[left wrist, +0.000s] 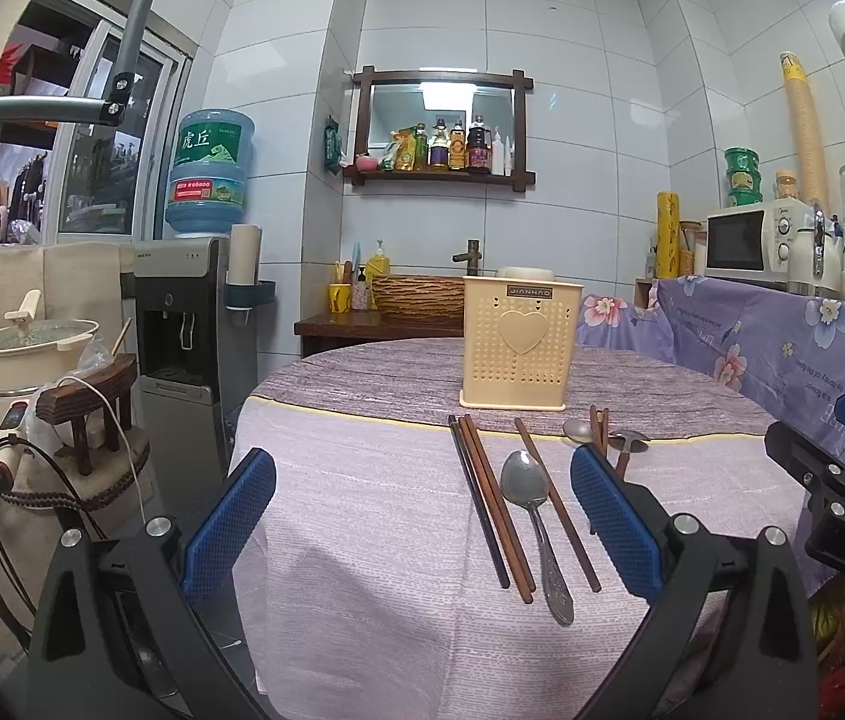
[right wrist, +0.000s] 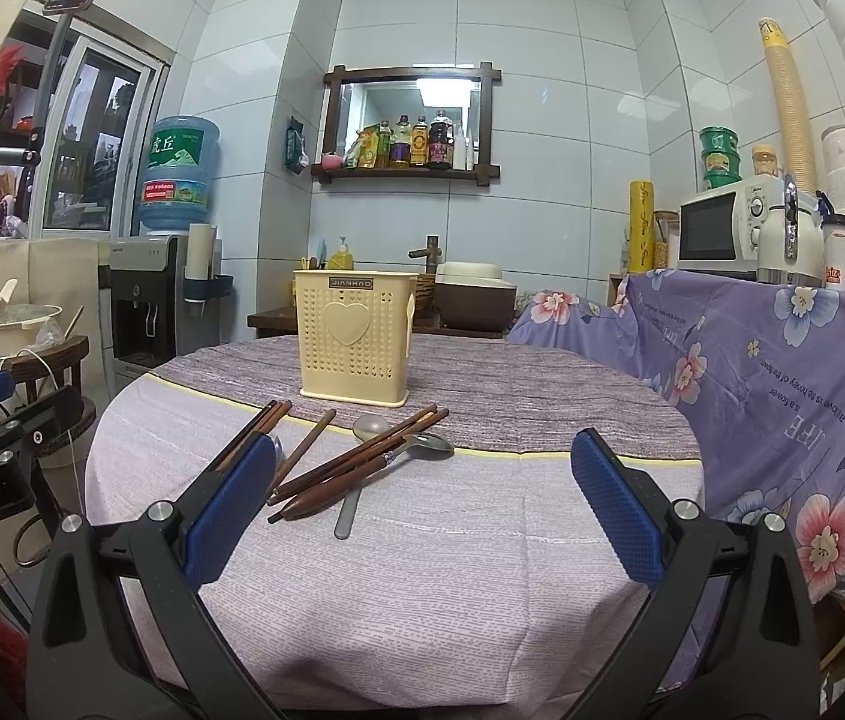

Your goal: Organize utensils

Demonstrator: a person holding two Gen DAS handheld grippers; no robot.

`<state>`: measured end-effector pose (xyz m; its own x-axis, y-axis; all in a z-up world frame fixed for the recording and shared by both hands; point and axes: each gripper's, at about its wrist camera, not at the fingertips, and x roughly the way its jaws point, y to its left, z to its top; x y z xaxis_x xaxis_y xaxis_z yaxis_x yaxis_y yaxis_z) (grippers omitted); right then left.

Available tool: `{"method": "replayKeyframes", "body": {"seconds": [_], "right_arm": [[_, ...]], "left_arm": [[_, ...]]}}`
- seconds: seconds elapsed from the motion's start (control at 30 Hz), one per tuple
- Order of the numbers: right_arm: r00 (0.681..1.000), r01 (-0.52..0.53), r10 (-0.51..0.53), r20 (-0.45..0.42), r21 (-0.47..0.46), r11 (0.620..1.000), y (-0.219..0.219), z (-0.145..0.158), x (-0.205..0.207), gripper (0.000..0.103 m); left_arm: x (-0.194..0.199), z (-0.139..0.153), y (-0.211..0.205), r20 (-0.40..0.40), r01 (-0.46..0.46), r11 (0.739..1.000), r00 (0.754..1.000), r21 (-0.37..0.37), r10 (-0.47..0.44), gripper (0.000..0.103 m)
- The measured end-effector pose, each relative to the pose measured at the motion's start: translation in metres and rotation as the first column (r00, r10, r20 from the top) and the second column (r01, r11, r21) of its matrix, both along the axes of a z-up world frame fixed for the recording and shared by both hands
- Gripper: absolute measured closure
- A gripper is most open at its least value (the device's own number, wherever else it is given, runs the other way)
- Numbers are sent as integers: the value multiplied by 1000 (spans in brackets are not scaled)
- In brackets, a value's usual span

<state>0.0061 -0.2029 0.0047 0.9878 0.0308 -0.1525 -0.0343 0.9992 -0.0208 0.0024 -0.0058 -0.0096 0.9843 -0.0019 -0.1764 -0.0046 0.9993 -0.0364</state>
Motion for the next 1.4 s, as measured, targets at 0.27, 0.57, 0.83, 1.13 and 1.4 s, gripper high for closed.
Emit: {"method": "replayKeyframes", "body": {"seconds": [0.27,0.57,0.83,1.13,1.4], "right_arm": [[1000,-2,2,-1,-1,1000,4,-2,1,6],[1000,-1,1,-1,-3,1000,3,-2,1,6],[1000,-1,1,-3,-4,1000,3,-2,0,6],[1000,-1,1,-3,-6,1000,5,-3,1,6],[1000,-2,2,-3,-7,1000,5,-5,3,6]], "left_arm": [[1,2,4,-10,5,1000,1000,4,-5,5],[1,2,4,-11,5,1000,1000,4,-5,5],[1,2,3,-13,5,1000,1000,5,-5,5],[2,2,3,-13,5,1000,1000,7,-4,5],[2,2,3,-15,6,1000,1000,7,-5,5]]}}
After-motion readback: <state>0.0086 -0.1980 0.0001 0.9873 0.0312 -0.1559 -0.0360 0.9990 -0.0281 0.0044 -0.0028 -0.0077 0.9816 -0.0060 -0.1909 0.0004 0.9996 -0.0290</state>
